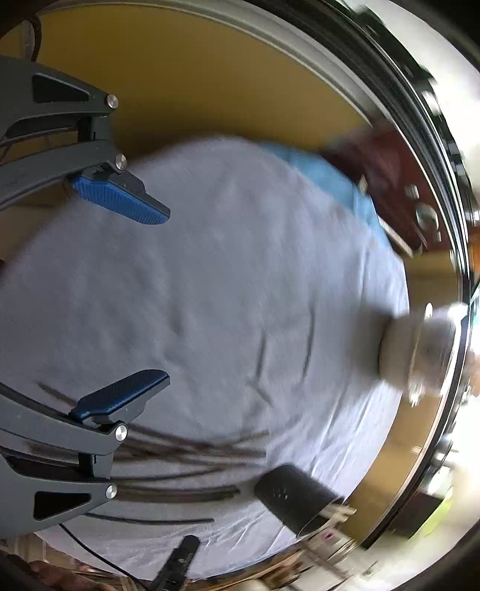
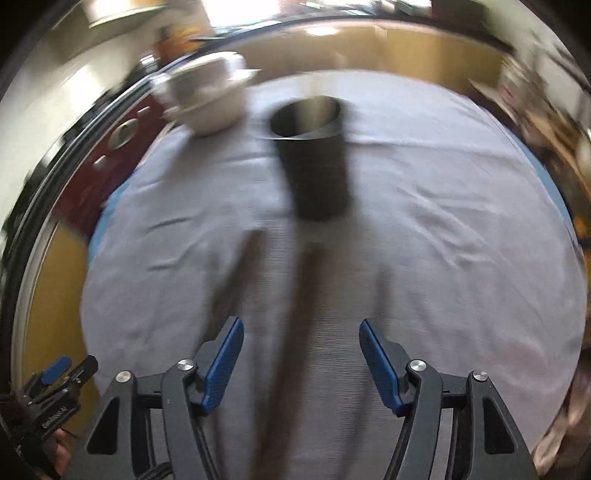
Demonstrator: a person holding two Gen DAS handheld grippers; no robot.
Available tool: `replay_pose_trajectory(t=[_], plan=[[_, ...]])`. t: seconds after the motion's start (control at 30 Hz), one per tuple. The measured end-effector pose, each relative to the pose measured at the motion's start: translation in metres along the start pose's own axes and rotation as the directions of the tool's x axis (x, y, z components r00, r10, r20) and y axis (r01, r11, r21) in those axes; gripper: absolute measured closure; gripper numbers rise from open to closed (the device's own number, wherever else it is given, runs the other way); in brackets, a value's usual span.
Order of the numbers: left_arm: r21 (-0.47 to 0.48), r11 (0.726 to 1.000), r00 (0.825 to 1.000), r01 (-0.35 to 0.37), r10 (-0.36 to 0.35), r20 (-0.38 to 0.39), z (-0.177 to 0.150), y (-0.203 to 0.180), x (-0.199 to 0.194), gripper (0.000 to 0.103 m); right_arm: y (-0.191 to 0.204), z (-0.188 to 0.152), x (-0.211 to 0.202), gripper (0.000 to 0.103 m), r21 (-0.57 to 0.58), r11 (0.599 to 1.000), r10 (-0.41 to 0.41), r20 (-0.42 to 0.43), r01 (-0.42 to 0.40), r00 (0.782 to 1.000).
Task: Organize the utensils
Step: 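Close the left gripper on a dark chopstick while the right gripper grasps another chopstick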
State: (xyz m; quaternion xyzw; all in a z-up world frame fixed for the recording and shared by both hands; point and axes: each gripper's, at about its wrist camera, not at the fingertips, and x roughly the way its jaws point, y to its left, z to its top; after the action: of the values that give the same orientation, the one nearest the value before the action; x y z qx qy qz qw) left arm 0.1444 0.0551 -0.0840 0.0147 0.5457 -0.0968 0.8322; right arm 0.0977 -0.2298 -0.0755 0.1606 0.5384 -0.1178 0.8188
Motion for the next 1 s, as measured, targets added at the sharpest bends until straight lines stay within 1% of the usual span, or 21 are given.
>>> replay_pose_trajectory(t=[0.07, 0.1, 0.17, 0.23, 0.27, 0.3, 0.33, 0.37, 0.4, 0.43, 0.5, 0.53, 0.6, 0.63, 0.73, 0.77, 0.83, 0.9, 0.93, 0.97, 1.0], plan=[[0.037, 0.999, 0.999, 0.029, -0.029, -0.014, 0.010, -0.016, 0.008, 0.022, -0.018, 0.000, 0.004, 0.049, 0.021, 1.000, -0.014, -0.009, 0.014, 1.000], [0.058, 0.996, 0.998, 0.061, -0.060, -0.030, 0.016, -0.026, 0.013, 0.022, -0.024, 0.000, 0.005, 0.053, 0.025, 0.999, -0.020, -0.011, 0.021, 1.000], [0.082, 0.991, 0.993, 0.109, -0.105, -0.045, 0.023, -0.040, 0.019, 0.027, -0.039, 0.000, 0.012, 0.057, 0.061, 0.998, -0.019, -0.023, 0.021, 1.000], [0.100, 0.985, 0.989, 0.139, -0.133, -0.068, 0.036, -0.051, 0.029, 0.031, -0.047, 0.001, 0.019, 0.061, 0.080, 0.997, -0.013, -0.035, 0.016, 0.999], [0.099, 0.984, 0.986, 0.150, -0.142, -0.083, 0.041, -0.054, 0.035, 0.033, -0.050, 0.003, 0.024, 0.064, 0.077, 0.997, -0.022, -0.040, 0.025, 0.999], [0.088, 0.983, 0.982, 0.162, -0.152, -0.112, 0.051, -0.057, 0.043, 0.035, -0.050, 0.004, 0.028, 0.065, 0.070, 0.997, -0.028, -0.044, 0.031, 0.999], [0.078, 0.984, 0.980, 0.163, -0.152, -0.130, 0.056, -0.057, 0.049, 0.041, -0.049, 0.007, 0.032, 0.065, 0.059, 0.998, -0.032, -0.048, 0.035, 0.998], [0.067, 0.984, 0.977, 0.164, -0.153, -0.146, 0.060, -0.058, 0.052, 0.046, -0.046, 0.009, 0.038, 0.067, 0.040, 0.998, -0.047, -0.060, 0.049, 0.997], [0.051, 0.983, 0.971, 0.177, -0.166, -0.171, 0.067, -0.060, 0.058, 0.048, -0.044, 0.011, 0.042, 0.070, 0.026, 0.998, -0.059, -0.071, 0.061, 0.996], [0.042, 0.981, 0.966, 0.189, -0.178, -0.189, 0.073, -0.063, 0.062, 0.048, -0.041, 0.012, 0.045, 0.070, 0.009, 0.997, -0.073, -0.075, 0.074, 0.994], [0.039, 0.981, 0.960, 0.189, -0.176, -0.217, 0.082, -0.071, 0.068, 0.048, -0.033, 0.013, 0.047, 0.074, -0.041, 0.994, -0.107, -0.078, 0.104, 0.991], [0.036, 0.982, 0.959, 0.183, -0.170, -0.228, 0.086, -0.074, 0.071, 0.048, -0.031, 0.014, 0.048, 0.075, -0.059, 0.992, -0.117, -0.082, 0.113, 0.990], [0.020, 0.983, 0.952, 0.183, -0.172, -0.253, 0.093, -0.084, 0.081, 0.048, -0.026, 0.014, 0.050, 0.082, -0.092, 0.986, -0.146, -0.082, 0.138, 0.986], [0.013, 0.983, 0.949, 0.182, -0.172, -0.264, 0.096, -0.086, 0.087, 0.048, -0.023, 0.014, 0.050, 0.083, -0.115, 0.982, -0.160, -0.081, 0.150, 0.984], [-0.017, 0.985, 0.941, 0.169, -0.167, -0.295, 0.101, -0.093, 0.100, 0.058, -0.015, 0.013, 0.052, 0.090, -0.169, 0.972, -0.175, -0.068, 0.162, 0.982], [-0.009, 0.987, 0.947, 0.160, -0.156, -0.280, 0.102, -0.097, 0.100, 0.059, -0.013, 0.012, 0.052, 0.092, -0.183, 0.970, -0.176, -0.062, 0.162, 0.982], [-0.013, 0.988, 0.948, 0.155, -0.152, -0.279, 0.105, -0.101, 0.102, 0.060, -0.010, 0.011, 0.053, 0.093, -0.195, 0.967, -0.174, -0.048, 0.161, 0.984], [-0.025, 0.986, 0.947, 0.162, -0.163, -0.276, 0.106, -0.104, 0.103, 0.066, -0.008, 0.008, 0.052, 0.095, -0.203, 0.966, -0.168, -0.037, 0.157, 0.985], [-0.021, 0.985, 0.946, 0.171, -0.170, -0.277, 0.107, -0.106, 0.104, 0.079, -0.006, 0.007, 0.051, 0.095, -0.202, 0.968, -0.159, -0.033, 0.149, 0.987], [-0.011, 0.986, 0.947, 0.169, -0.165, -0.275, 0.106, -0.109, 0.104, 0.085, -0.007, 0.006, 0.051, 0.096, -0.196, 0.971, -0.147, -0.030, 0.138, 0.989], [-0.002, 0.987, 0.951, 0.161, -0.156, -0.267, 0.106, -0.110, 0.103, 0.087, -0.010, 0.005, 0.049, 0.097, -0.184, 0.976, -0.126, -0.030, 0.119, 0.992]])
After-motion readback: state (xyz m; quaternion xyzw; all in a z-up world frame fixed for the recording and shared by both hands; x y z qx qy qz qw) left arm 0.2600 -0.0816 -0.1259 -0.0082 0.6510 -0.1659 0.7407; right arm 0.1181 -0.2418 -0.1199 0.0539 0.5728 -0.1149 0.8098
